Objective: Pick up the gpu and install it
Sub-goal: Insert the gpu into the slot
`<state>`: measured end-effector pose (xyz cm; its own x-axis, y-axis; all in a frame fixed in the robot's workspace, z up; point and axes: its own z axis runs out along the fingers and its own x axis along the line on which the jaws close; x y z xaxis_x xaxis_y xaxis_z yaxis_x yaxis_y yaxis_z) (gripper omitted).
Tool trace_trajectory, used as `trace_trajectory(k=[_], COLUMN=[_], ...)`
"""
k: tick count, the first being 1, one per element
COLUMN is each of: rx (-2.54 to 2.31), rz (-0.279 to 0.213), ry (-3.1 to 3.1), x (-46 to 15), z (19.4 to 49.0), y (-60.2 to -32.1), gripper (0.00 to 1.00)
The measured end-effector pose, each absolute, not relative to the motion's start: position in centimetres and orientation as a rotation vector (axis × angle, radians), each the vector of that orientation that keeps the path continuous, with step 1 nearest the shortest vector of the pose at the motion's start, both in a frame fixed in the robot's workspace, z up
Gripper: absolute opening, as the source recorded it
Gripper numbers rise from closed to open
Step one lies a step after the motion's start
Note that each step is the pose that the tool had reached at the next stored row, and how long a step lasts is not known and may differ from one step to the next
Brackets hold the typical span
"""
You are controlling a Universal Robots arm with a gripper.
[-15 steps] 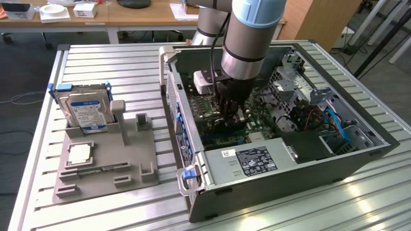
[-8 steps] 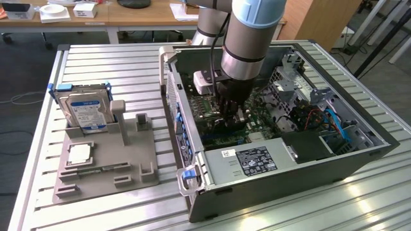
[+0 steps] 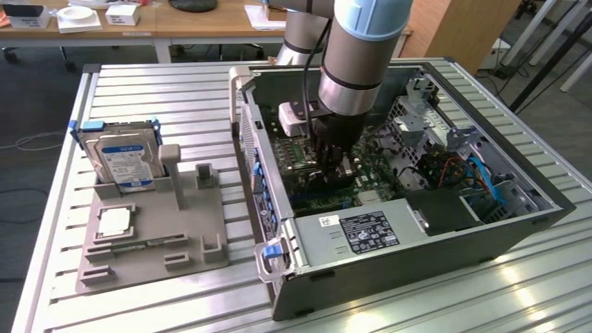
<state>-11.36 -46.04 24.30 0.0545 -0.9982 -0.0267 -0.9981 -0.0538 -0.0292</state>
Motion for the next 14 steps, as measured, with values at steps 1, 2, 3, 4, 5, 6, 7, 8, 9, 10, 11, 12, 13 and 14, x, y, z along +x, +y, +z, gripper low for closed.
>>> trace_trajectory(k=[1, 2, 3, 4, 5, 6, 7, 8, 9, 10, 11, 12, 13, 14], rx=[-2.252, -2.252, -2.252, -2.252, -2.252, -2.252, -2.252, -2.252, -2.252, -2.252, -2.252, -2.252, -2.252, -2.252], rz=[-0.001, -0.001, -0.001, -0.001, -0.001, -0.001, -0.001, -0.001, -0.001, -0.001, -0.001, -0.001, -0.001, -0.001], ry=[2.133, 2.133, 2.133, 2.133, 2.133, 2.133, 2.133, 2.133, 2.133, 2.133, 2.133, 2.133, 2.133, 2.133], x=[-11.37, -11.38, -11.39, -11.40, -11.41, -11.41, -11.41, -11.41, -11.42, -11.42, -11.42, -11.42, -11.42, -11.42], z=[24.29, 24.29, 24.29, 24.29, 24.29, 24.29, 24.29, 24.29, 24.28, 24.28, 24.28, 24.28, 24.28, 24.28], y=[-46.04, -46.04, -46.05, -46.06, -46.06, -46.06, -46.06, -46.06, -46.06, -46.06, -46.06, -46.06, -46.06, -46.06], gripper=[0.27, 0.27, 0.27, 0.27, 0.27, 0.27, 0.27, 0.27, 0.27, 0.27, 0.27, 0.27, 0.27, 0.27])
